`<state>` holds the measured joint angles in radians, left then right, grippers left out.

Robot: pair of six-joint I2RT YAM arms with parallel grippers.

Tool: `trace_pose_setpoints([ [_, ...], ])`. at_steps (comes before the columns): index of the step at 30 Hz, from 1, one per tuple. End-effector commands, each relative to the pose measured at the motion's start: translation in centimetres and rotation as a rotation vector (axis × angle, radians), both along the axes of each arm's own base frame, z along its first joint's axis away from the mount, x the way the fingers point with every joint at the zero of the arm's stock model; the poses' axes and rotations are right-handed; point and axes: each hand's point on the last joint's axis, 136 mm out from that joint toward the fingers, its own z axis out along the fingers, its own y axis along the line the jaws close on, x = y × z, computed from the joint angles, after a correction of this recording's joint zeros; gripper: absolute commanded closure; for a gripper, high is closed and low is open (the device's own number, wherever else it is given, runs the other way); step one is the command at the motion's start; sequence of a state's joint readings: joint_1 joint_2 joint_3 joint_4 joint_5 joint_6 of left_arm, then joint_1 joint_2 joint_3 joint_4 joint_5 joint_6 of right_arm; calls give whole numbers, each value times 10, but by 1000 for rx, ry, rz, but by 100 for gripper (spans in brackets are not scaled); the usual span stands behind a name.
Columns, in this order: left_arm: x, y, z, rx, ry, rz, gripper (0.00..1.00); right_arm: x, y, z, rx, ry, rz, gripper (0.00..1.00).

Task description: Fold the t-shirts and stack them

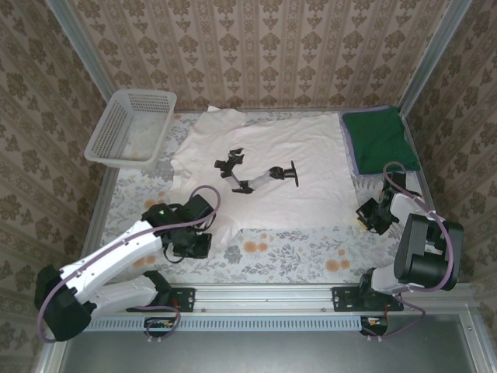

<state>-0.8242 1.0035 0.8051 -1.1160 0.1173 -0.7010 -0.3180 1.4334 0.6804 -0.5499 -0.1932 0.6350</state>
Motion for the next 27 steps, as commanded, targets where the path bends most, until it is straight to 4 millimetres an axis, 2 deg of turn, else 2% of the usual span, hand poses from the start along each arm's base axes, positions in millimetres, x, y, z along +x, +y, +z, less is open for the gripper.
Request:
trace_pose_setpoints([
  [1,-13,24,-4,47,75,134,74,21,-2,1,-5,-69,21,100],
  [2,-11,30,-3,62,73,174,59,21,-2,1,-6,-69,21,100],
  [3,-8,34,-3,71,67,197,51,22,-2,2,-5,-73,22,100],
  [5,1,46,1,112,24,256,40,22,-2,3,-6,-74,24,100],
  [7,12,56,6,146,-10,312,36,22,-2,4,-8,-75,28,100],
  [10,34,54,3,115,1,374,37,23,-2,8,-13,-80,38,100],
  [13,66,49,-3,95,-8,406,44,24,-3,13,-23,-89,51,100],
  [15,90,50,-13,111,-18,419,45,24,-4,17,-30,-96,56,100],
  [18,123,44,-30,120,-4,398,53,22,-3,18,-31,-98,64,100],
  [21,141,47,-53,188,32,374,57,21,-2,17,-26,-93,70,100],
  [27,171,68,-95,370,65,332,62,22,-2,12,-17,-88,63,100],
])
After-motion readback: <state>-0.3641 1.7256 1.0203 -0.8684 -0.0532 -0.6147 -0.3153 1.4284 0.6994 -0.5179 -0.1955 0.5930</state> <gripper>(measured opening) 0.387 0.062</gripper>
